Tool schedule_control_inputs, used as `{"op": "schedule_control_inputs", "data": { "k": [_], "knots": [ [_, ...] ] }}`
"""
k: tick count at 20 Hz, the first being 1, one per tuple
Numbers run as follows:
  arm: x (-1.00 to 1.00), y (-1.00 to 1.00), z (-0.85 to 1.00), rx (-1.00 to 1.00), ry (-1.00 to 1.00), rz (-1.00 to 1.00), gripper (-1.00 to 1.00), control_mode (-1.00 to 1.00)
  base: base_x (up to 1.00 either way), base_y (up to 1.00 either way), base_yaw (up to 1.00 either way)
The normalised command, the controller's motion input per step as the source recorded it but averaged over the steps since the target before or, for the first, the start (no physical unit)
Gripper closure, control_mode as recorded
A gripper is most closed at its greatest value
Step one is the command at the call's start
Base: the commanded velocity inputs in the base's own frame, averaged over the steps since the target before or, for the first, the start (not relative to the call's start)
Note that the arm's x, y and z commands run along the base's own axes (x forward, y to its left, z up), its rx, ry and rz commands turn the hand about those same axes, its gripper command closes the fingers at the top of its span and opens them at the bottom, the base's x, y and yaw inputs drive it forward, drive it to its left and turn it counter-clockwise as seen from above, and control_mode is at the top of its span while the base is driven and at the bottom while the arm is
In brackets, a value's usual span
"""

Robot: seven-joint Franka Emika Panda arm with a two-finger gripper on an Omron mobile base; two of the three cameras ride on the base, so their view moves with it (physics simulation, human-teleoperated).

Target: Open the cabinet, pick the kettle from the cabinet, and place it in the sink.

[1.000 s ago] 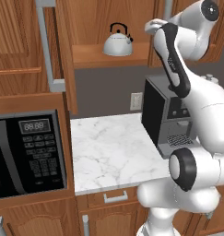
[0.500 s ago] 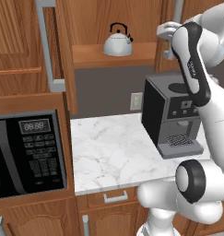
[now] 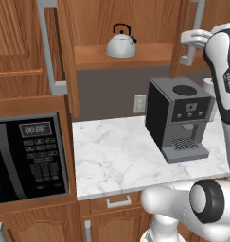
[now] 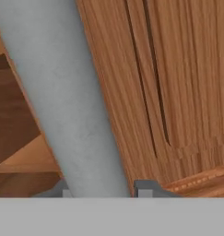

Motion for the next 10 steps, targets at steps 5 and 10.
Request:
{"op": "schedule_control_inputs", "data": {
  "k": [5, 10],
  "knots": [
    [-0.50, -0.42, 0.00, 0.01, -0.09, 0.09, 1.00, -1.00, 0.00, 0.00, 0.00],
    [-0.43, -0.50, 0.00, 0.04, -0.06, 0.10, 1.00, -1.00, 0.00, 0.00, 0.00]
  ]
}}
